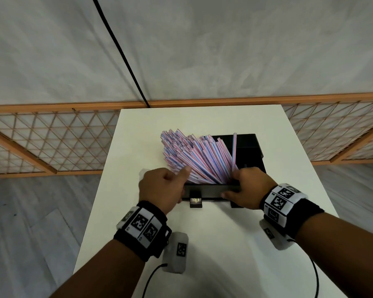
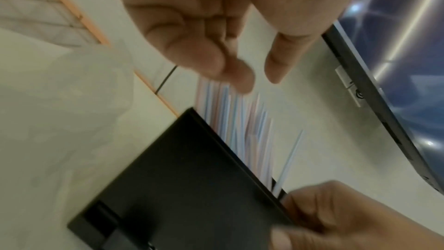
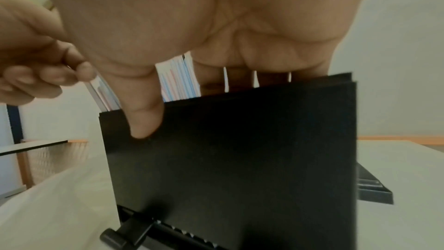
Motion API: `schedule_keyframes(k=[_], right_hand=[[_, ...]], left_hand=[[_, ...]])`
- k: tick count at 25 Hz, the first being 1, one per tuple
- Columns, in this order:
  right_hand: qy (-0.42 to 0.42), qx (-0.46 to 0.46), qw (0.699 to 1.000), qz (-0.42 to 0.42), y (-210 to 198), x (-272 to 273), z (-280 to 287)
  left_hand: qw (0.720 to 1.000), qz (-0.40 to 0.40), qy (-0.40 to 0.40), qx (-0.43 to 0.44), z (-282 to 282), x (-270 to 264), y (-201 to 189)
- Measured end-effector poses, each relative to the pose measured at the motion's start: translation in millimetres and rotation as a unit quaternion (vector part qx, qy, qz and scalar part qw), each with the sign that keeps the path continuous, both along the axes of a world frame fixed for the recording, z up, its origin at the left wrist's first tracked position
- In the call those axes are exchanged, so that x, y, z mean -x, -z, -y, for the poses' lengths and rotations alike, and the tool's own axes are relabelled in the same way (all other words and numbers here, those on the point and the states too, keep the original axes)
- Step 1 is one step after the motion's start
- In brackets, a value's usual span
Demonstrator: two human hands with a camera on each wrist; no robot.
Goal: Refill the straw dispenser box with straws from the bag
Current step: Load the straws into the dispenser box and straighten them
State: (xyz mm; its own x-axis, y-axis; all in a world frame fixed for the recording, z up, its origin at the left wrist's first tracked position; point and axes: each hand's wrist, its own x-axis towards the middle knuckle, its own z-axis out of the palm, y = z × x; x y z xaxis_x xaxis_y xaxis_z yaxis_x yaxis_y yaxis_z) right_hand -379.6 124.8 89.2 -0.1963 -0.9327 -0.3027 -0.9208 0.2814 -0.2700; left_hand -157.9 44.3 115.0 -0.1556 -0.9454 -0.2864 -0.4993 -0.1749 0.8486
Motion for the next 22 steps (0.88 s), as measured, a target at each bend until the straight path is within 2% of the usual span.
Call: schedule_keyframes(k=[2, 6, 7, 12, 16, 18, 20, 22], right_hand=[[-0.017, -0.009, 1.0, -0.004, 2.3, -0.6, -1.1], [-0.005, 0.011, 1.0, 0.017, 13.4, -0.9, -1.8], [-0.003, 0.012, 1.0, 0.02, 15.6, -1.3, -2.9], [-0.01, 0.012, 0.999, 0.035, 21.5, -1.9, -15.2], [-0.034, 0.015, 0.998, 0.043, 15.9, -8.7, -26.5], [-0.004, 0.049, 0.996, 0.069, 8.0, -12.7, -30.1], [0.083, 0.082, 0.99, 0.078, -1.3, -10.3, -25.3], [0.135, 0.043, 0.988, 0.068, -4.8, -4.3, -13.5]], left_hand=[[0.999, 0.024, -0.042, 0.021, 1.9, -5.6, 3.3], [0.988, -0.051, -0.066, -0.128, -2.5, 2.6, 5.0], [0.987, -0.06, -0.06, -0.14, -3.0, 4.2, 6.5], [0.993, -0.062, -0.023, -0.096, -6.1, 5.4, 13.0], [0.993, -0.059, -0.004, -0.105, -8.8, 4.0, 15.8], [0.993, -0.052, 0.003, -0.108, -11.2, 4.0, 16.0], [0.992, -0.052, 0.004, -0.111, -12.2, 4.9, 15.2], [0.991, -0.062, 0.002, -0.12, -12.7, 7.0, 13.8]])
